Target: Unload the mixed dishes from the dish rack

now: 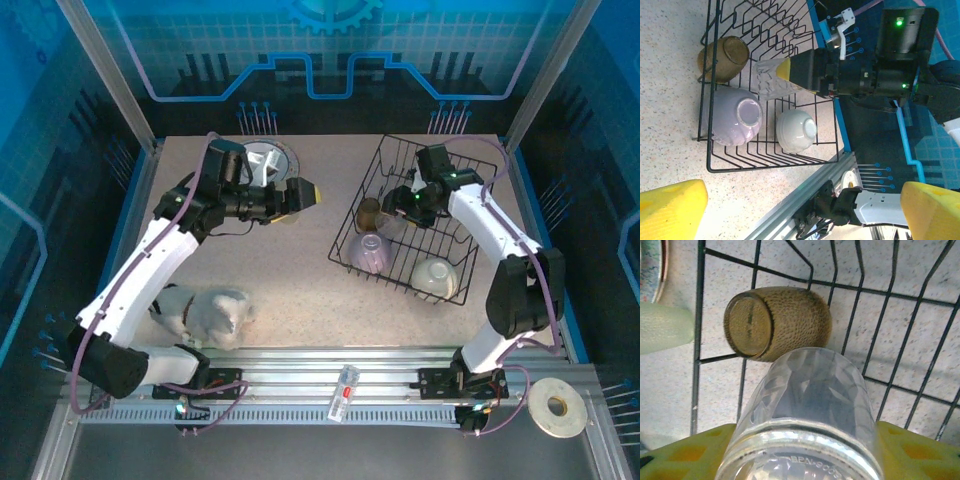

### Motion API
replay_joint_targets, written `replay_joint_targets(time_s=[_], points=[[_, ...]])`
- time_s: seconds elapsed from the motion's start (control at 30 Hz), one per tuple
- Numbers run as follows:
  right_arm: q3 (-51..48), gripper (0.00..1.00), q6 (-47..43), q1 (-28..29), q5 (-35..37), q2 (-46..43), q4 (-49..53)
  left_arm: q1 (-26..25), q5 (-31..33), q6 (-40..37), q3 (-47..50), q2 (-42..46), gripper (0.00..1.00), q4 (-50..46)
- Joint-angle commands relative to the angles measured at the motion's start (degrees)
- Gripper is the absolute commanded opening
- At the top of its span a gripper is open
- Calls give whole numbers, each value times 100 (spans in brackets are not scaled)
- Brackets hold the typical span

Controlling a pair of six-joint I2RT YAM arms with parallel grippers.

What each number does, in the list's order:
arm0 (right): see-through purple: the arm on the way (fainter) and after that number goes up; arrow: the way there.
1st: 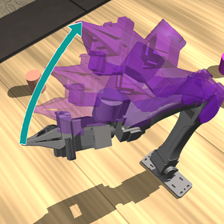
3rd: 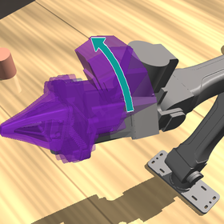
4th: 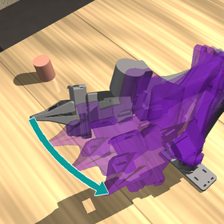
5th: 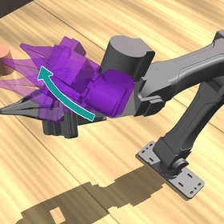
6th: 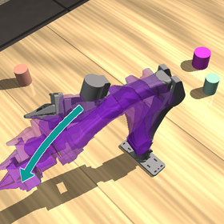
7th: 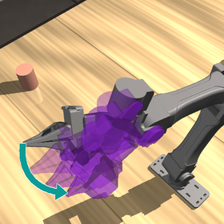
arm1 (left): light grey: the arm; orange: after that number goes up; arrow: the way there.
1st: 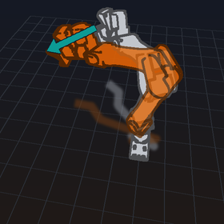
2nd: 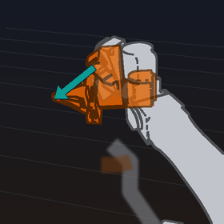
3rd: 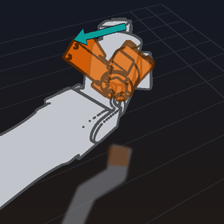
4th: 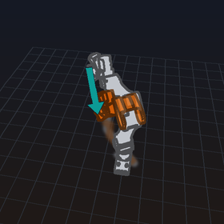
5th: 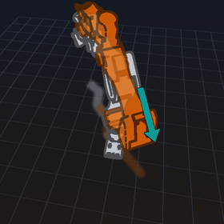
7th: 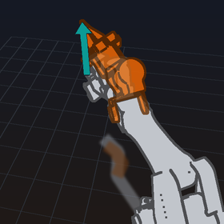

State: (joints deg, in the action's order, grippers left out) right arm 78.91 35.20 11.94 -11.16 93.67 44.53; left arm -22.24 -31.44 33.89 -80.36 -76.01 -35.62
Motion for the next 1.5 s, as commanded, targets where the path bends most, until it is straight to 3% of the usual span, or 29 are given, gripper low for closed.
replay_joint_targets(time_s=[0.0,0.5,1.47], points=[[-149,16,321,-95,-558,-345,-173,36,-307,139,97,-106,99,290],[-786,16,976,-336,-1518,-1132,-561,41,-589,230,94,-397,99,592],[-1255,16,1633,-361,-2093,-1847,-910,-73,-953,221,621,-478,97,1184]])
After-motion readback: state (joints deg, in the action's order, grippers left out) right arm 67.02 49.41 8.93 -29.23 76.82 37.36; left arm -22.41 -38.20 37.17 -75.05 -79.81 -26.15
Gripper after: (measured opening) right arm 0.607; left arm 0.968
